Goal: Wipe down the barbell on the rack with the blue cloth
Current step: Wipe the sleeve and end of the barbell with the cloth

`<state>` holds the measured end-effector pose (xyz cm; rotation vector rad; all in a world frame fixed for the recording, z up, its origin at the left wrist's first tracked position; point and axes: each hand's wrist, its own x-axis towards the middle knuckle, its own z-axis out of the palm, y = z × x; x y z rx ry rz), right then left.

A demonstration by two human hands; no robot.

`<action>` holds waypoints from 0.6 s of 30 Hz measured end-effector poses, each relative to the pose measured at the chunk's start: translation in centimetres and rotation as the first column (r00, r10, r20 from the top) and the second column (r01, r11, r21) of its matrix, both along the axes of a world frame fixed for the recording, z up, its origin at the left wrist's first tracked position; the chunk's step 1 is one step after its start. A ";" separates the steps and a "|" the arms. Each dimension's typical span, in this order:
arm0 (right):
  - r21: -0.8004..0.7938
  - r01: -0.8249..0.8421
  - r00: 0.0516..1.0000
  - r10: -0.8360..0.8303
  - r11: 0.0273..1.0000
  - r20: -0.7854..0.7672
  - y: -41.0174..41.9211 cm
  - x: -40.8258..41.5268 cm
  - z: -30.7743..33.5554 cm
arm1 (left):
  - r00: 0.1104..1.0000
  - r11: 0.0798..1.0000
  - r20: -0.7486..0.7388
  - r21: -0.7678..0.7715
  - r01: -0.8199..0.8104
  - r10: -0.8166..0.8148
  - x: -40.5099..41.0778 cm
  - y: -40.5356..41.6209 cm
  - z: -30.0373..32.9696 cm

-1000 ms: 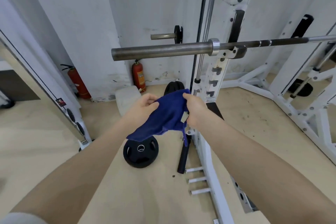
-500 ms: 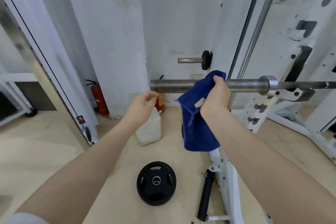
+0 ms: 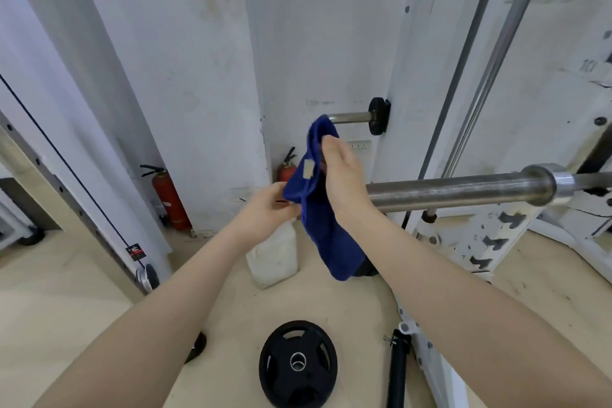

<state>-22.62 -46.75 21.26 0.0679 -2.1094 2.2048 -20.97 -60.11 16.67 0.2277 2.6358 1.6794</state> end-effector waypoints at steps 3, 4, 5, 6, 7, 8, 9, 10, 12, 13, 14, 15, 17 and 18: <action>0.766 -0.074 0.957 0.260 0.639 -0.125 0.0 -0.9 -1.7 | 0.998 0.998 0.027 0.032 0.047 -0.048 -0.9 -0.7 -0.3; 0.918 0.033 0.937 0.308 0.395 -0.167 0.2 -0.9 -2.6 | 0.996 0.996 0.032 0.031 0.087 -0.088 -1.2 -0.9 -0.4; 0.957 0.162 0.918 0.320 0.241 -0.235 0.3 -0.7 -3.5 | 0.992 0.992 0.040 0.036 0.121 -0.123 -1.4 -1.2 -0.4; 0.954 0.244 0.910 0.299 0.174 -0.288 0.4 -0.5 -4.2 | 0.988 0.989 0.054 0.047 0.139 -0.142 -1.6 -1.5 -0.4; 0.941 0.297 0.906 0.264 0.161 -0.331 0.3 -0.4 -4.9 | 0.985 0.986 0.061 0.050 0.159 -0.162 -1.8 -1.7 -0.5; 0.928 0.339 0.898 0.239 0.158 -0.369 0.1 -0.3 -5.3 | 0.982 0.983 0.059 0.053 0.177 -0.180 -2.0 -1.9 -0.6; 0.913 0.376 0.887 0.223 0.157 -0.404 -0.1 -0.4 -5.7 | 0.980 0.980 0.048 0.051 0.191 -0.194 -2.3 -2.1 -0.5; 0.897 0.414 0.872 0.215 0.157 -0.440 -0.1 -0.5 -5.7 | 0.977 0.977 0.040 0.054 0.205 -0.208 -2.4 -2.2 -0.5; 0.896 0.418 0.874 0.201 0.152 -0.442 0.1 -0.9 -5.4 | 0.977 0.977 0.029 0.039 0.211 -0.212 -2.6 -2.2 -0.4; 0.899 0.414 0.883 0.179 0.141 -0.434 0.4 -1.0 -5.1 | 0.979 0.978 0.020 0.026 0.205 -0.205 -2.7 -2.1 -0.5; 0.899 0.420 0.889 0.140 0.127 -0.435 0.9 -1.2 -4.9 | 0.980 0.980 0.017 0.013 0.199 -0.199 -2.8 -2.1 -0.6; 0.901 0.419 0.900 0.085 0.113 -0.428 1.5 -1.4 -4.7 | 0.981 0.981 0.016 0.003 0.195 -0.195 -3.0 -2.2 -0.8; 0.897 0.428 0.904 -0.063 0.109 -0.424 2.6 -2.3 -4.6 | 0.978 0.978 0.020 0.012 0.206 -0.207 -3.1 -2.4 -1.2; 0.895 0.419 0.905 -0.157 0.153 -0.396 3.0 -2.6 -4.5 | 0.978 0.978 0.026 0.028 0.206 -0.207 -3.1 -2.4 -1.3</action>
